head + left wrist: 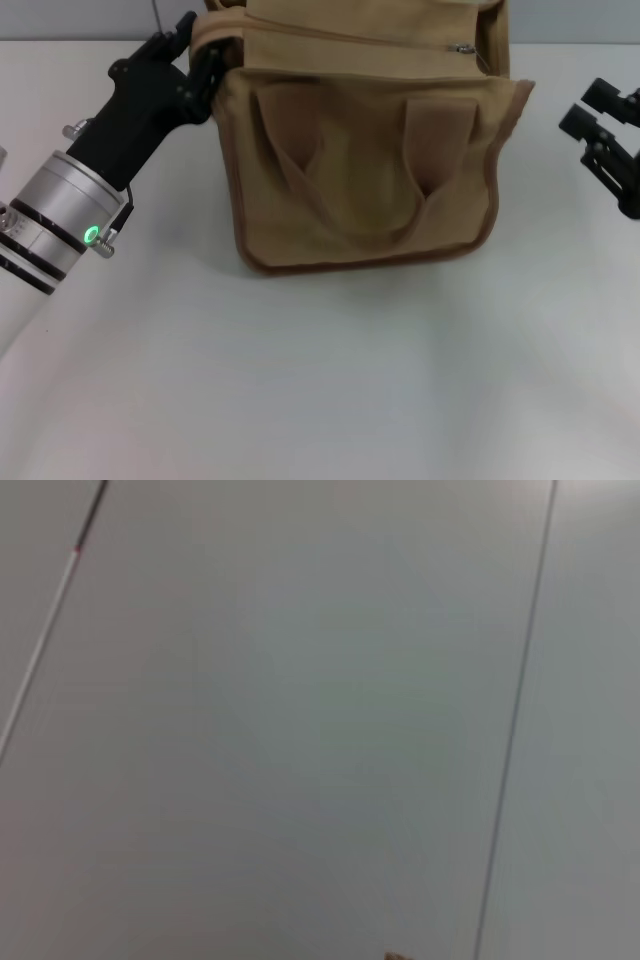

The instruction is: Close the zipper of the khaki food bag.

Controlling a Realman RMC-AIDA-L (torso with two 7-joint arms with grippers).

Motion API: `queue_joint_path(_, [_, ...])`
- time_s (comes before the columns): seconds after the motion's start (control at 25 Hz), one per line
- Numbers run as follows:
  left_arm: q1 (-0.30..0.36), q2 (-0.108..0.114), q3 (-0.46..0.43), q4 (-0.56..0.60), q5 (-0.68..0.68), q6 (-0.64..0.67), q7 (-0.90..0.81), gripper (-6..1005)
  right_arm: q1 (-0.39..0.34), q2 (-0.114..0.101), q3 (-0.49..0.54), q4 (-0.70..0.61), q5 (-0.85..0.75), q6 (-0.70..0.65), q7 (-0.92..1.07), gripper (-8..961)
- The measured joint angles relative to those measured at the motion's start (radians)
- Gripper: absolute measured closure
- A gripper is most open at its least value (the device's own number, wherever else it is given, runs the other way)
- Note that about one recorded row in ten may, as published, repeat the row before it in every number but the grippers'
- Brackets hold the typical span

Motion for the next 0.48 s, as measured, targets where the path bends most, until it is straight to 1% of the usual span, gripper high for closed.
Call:
queue_joint_path(0.04, [0.002, 0.0, 0.0, 0.023, 0.038, 0.012, 0.0, 781, -0.003, 0.0, 0.02, 0.033, 0.0, -0.059, -0.008, 738])
queue_joint_path(0.12, [0.004, 0.001, 0.0, 0.035, 0.054, 0.024, 0.0, 710, -0.004, -0.001, 0.031, 0.048, 0.0, -0.083, -0.01, 668])
queue_joint_path(0.24, [0.021, 0.002, -0.002, 0.065, 0.089, 0.087, 0.0, 588, -0.005, 0.0, 0.042, 0.088, -0.003, -0.116, -0.019, 564])
queue_joint_path(0.36, [0.065, 0.002, -0.017, 0.093, 0.079, 0.214, 0.017, 457, 0.002, 0.0, 0.042, 0.136, -0.004, -0.125, -0.054, 453])
queue_joint_path(0.4, [0.065, 0.002, -0.017, 0.093, 0.079, 0.214, 0.017, 424, 0.005, 0.0, 0.042, 0.152, -0.002, -0.127, -0.068, 415])
queue_joint_path(0.48, [0.091, 0.002, -0.061, 0.098, 0.072, 0.297, 0.039, 357, 0.012, 0.0, 0.039, 0.174, -0.001, -0.128, -0.083, 339])
